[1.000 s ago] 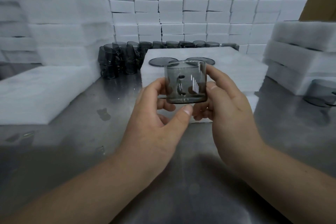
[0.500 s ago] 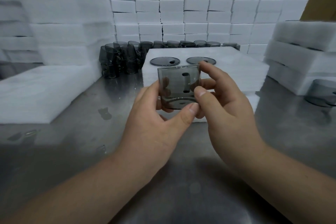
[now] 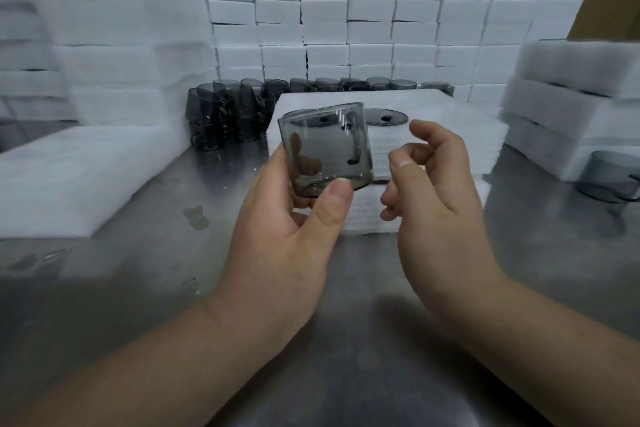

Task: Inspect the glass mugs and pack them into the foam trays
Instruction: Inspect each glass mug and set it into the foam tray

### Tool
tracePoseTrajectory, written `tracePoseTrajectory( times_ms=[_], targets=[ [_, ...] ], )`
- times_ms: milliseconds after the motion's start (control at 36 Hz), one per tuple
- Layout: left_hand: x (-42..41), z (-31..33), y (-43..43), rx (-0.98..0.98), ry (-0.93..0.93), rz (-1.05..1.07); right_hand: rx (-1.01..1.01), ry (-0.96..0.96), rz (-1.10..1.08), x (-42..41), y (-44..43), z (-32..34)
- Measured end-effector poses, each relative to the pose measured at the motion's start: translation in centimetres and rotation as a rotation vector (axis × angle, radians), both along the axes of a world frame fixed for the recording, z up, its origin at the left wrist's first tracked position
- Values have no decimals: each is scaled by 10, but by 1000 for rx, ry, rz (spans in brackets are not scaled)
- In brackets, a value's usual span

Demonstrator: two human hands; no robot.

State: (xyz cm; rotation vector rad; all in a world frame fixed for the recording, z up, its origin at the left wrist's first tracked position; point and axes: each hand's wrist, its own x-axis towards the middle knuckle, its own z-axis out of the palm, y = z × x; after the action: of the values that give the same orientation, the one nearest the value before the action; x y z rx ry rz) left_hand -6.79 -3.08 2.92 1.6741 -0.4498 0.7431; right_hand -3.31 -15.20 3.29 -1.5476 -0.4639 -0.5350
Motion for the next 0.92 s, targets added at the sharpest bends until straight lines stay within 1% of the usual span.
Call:
tracePoseTrajectory(
  times_ms=[139, 445, 611, 917],
  targets=[
    [1, -2, -1, -36, -12, -45, -43, 11, 22, -1, 1, -1],
    [1, -3, -1, -62, -7, -92, -101, -29, 44, -5, 1, 1],
    [2, -3, -1, -131, 40, -115, -84, -33, 54, -7, 1, 3],
    [3, -5, -1, -155, 117, -78, -69, -42, 68, -8, 2, 4]
  ],
)
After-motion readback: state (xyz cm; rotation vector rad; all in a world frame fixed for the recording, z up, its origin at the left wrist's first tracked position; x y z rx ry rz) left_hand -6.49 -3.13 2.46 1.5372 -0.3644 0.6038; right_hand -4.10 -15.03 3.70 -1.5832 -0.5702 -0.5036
